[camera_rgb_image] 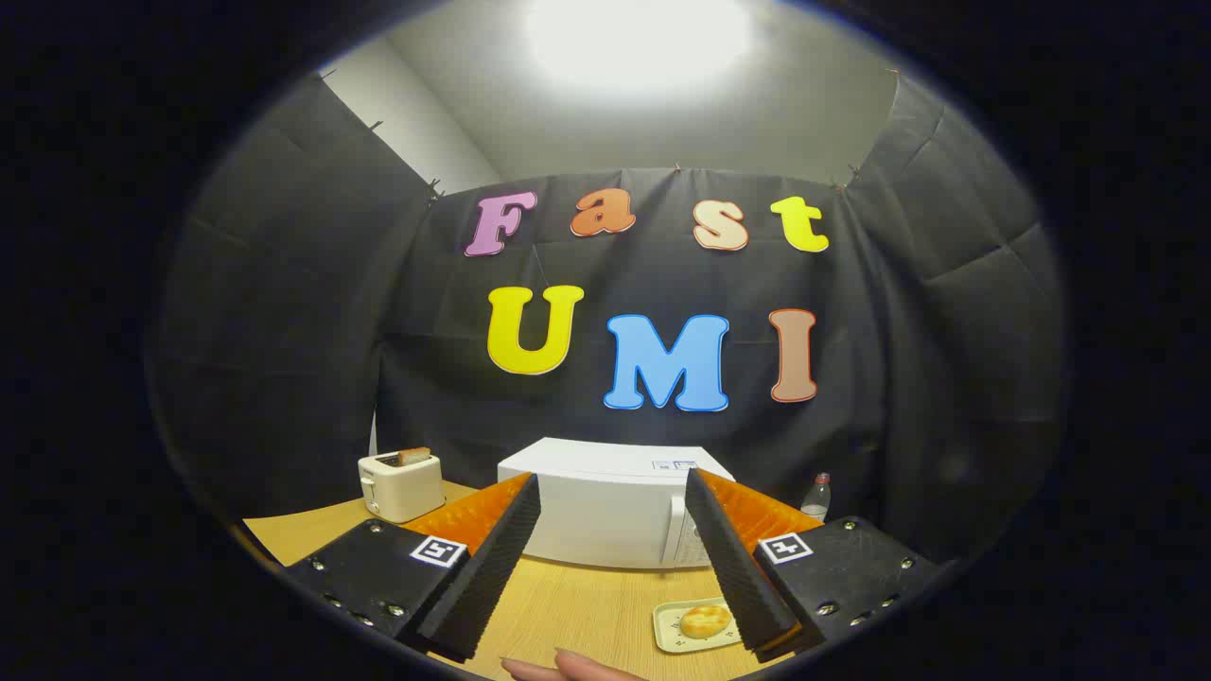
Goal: Open the microwave, put the food inside, and close the microwave door.
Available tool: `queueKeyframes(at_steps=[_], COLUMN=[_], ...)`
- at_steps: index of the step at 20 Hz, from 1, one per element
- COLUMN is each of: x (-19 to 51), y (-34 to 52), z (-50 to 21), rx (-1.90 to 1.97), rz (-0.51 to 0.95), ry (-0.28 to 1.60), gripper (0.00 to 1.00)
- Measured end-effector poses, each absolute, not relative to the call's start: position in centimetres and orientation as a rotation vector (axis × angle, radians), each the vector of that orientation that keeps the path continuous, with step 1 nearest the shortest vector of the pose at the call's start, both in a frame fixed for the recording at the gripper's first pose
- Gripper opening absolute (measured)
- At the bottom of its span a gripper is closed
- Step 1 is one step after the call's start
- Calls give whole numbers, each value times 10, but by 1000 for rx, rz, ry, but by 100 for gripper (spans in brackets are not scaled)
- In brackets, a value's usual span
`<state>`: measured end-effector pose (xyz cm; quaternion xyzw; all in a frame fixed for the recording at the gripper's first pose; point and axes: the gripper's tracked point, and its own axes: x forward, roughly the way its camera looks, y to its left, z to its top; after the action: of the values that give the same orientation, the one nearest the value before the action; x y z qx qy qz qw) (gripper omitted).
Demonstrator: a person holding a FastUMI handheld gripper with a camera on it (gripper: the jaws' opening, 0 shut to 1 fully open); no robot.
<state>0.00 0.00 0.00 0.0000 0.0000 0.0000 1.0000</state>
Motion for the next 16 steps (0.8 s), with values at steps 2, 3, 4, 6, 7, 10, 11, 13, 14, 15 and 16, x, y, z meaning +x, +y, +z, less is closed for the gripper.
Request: queueKeyframes(at_steps=[2,3,4,6,7,10,11,13,14,15,16], x=[2,2,2,1,1,1,1,1,1,1,2], y=[2,3,4,3,2,2,2,0,0,-1,-1], z=[-1,-3,-3,-2,-2,-1,-1,-2,-1,-1,-1], rx=[2,4,2,0,0,6,8,14,17,19,20], rz=[2,5,8,6,5,8,6,3,3,2,3], ry=[5,8,11,8,7,7,8,10,11,11,11], gripper=[97,97,97,97,97,97,97,97,97,97,97])
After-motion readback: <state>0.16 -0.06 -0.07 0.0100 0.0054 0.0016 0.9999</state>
